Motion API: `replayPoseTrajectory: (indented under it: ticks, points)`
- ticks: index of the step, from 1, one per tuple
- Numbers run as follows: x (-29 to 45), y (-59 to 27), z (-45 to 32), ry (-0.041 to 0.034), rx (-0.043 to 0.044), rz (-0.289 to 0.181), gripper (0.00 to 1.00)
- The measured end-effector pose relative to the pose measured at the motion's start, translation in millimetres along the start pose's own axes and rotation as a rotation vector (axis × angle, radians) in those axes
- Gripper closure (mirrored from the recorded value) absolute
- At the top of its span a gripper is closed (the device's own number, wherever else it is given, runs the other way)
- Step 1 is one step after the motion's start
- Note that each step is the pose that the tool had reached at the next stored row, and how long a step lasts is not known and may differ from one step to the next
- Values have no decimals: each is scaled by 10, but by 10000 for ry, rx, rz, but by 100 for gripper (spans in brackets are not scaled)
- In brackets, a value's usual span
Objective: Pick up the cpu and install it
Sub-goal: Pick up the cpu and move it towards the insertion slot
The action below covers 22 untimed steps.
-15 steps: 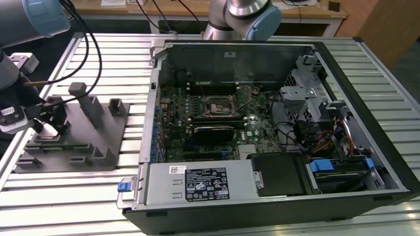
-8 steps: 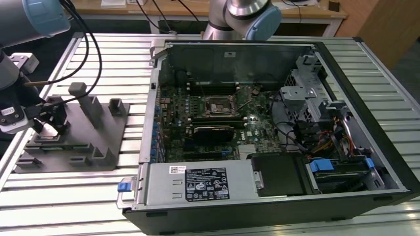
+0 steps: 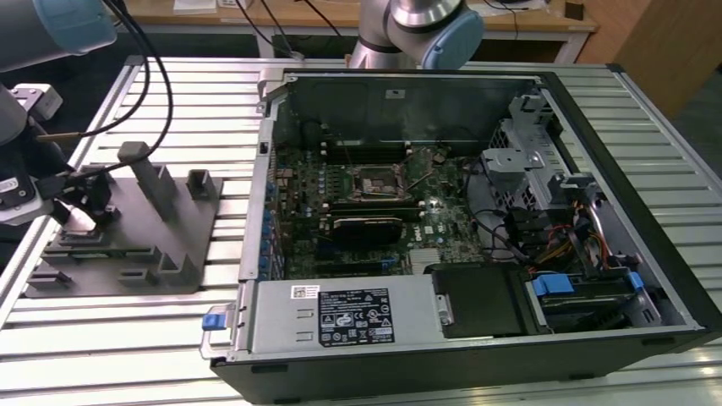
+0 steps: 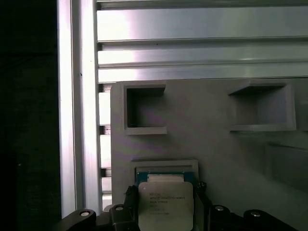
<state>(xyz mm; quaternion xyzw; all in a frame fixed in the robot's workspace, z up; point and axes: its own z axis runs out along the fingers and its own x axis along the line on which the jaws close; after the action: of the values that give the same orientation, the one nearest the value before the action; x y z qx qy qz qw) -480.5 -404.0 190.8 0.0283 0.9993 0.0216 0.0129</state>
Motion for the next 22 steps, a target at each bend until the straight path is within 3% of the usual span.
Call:
replayPoseTrajectory:
  ticks: [12, 22]
  points:
    - [-6, 11, -252, -3, -1, 0, 45]
    - [-13, 22, -506, -16, -1, -2, 45]
